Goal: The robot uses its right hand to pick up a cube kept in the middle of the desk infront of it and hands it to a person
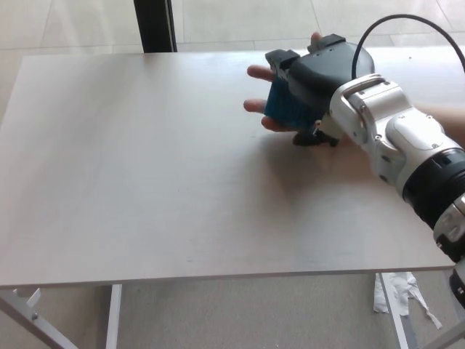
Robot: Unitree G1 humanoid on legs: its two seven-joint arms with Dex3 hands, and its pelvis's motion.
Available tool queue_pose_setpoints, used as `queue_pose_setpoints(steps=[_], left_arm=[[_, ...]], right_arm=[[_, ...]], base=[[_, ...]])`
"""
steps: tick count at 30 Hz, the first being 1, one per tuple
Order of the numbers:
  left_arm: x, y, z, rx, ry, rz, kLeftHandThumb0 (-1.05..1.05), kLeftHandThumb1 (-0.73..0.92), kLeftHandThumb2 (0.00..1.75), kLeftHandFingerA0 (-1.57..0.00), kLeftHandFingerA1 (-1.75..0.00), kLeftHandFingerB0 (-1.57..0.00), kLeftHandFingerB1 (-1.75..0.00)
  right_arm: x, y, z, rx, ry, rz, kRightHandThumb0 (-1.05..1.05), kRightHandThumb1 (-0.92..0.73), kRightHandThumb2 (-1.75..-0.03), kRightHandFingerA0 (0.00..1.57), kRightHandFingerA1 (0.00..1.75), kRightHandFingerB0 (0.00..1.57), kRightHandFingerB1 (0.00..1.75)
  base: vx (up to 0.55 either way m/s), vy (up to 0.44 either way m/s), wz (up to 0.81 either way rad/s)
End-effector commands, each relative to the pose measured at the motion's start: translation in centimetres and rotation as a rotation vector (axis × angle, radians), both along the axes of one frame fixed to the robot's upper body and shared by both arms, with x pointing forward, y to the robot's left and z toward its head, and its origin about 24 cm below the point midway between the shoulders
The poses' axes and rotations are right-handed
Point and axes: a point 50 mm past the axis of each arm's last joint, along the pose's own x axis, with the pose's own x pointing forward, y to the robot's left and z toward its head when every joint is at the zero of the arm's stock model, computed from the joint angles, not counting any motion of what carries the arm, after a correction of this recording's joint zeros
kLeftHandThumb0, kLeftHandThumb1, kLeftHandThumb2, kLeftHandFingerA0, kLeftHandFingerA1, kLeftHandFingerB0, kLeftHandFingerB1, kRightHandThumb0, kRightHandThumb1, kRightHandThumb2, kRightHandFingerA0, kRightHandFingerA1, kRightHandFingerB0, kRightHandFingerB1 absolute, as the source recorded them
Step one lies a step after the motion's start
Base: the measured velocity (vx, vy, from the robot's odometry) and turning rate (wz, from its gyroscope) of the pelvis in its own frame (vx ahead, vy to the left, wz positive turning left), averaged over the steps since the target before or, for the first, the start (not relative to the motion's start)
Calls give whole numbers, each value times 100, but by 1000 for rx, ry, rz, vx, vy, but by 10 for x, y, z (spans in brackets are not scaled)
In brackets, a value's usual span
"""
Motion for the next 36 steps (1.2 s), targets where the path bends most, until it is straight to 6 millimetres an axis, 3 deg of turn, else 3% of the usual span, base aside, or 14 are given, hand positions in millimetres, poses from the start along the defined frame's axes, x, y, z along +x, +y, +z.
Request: queue_pose_setpoints(steps=[1,6,8,9,14,15,17,18,19,20,21,24,27,36], left_arm=[[-9,6,6,35,15,3,-66,78,64,-59,-48,-53,-42],[-10,9,8,38,17,4,-67,79,64,-58,-53,-53,-44],[-11,9,9,37,19,9,-67,79,64,-58,-53,-53,-44],[-12,9,9,38,21,4,-68,79,64,-57,-51,-51,-43],[-14,12,12,32,14,15,-67,80,64,-60,-54,-54,-44],[-14,12,12,30,14,12,-67,80,64,-58,-52,-52,-44],[-13,13,13,28,14,7,-67,80,64,-58,-52,-52,-44],[-13,12,12,28,11,9,-68,80,64,-57,-51,-51,-43],[-12,12,12,30,7,9,-68,80,64,-56,-50,-51,-43],[-13,13,13,28,3,13,-68,80,64,-55,-50,-50,-43],[-12,14,14,32,10,4,-67,80,64,-55,-48,-48,-41],[-11,14,14,35,13,8,-67,80,64,-55,-47,-48,-41],[-17,14,14,36,18,27,-68,79,64,-56,-47,-49,-41],[-17,14,14,35,-2,41,-69,78,64,-58,-50,-52,-42]], right_arm=[[-26,-66,137,236,197,-126,-87,-49,-90,0,15,6,6],[-97,-123,174,229,-78,-72,-89,-52,-91,0,26,0,9],[-112,-131,177,239,-113,-72,-88,-52,-91,0,27,0,9],[-129,-147,179,266,-166,-100,-89,-52,-92,0,20,12,9],[-187,-198,172,385,-301,-185,-85,-51,-90,0,23,10,17],[-198,-206,168,409,-334,-214,-76,-46,-85,4,44,8,37],[-218,-219,162,435,-383,-266,-76,-46,-85,4,44,8,37],[-230,-228,159,388,-431,-271,-78,-64,-60,14,44,14,31],[-241,-238,155,388,-471,-303,-80,-53,-91,27,53,15,43],[-256,-250,149,409,-528,-345,-79,-65,-60,59,48,39,33],[-290,-280,136,447,-624,-536,-78,-56,-71,91,58,53,42],[-318,-300,123,480,-719,-652,-67,-64,-60,98,56,60,39],[-364,-351,76,585,-954,-907,-52,-65,-60,102,71,70,46],[-406,-394,11,788,-1229,-1205,-62,-65,-59,113,116,81,59]], base=[[0,0,0],[0,0,0],[0,0,0],[0,0,0],[0,0,0],[0,0,0],[0,0,0],[0,0,0],[0,0,0],[0,0,0],[0,0,0],[0,0,0],[0,0,0],[0,0,0]])
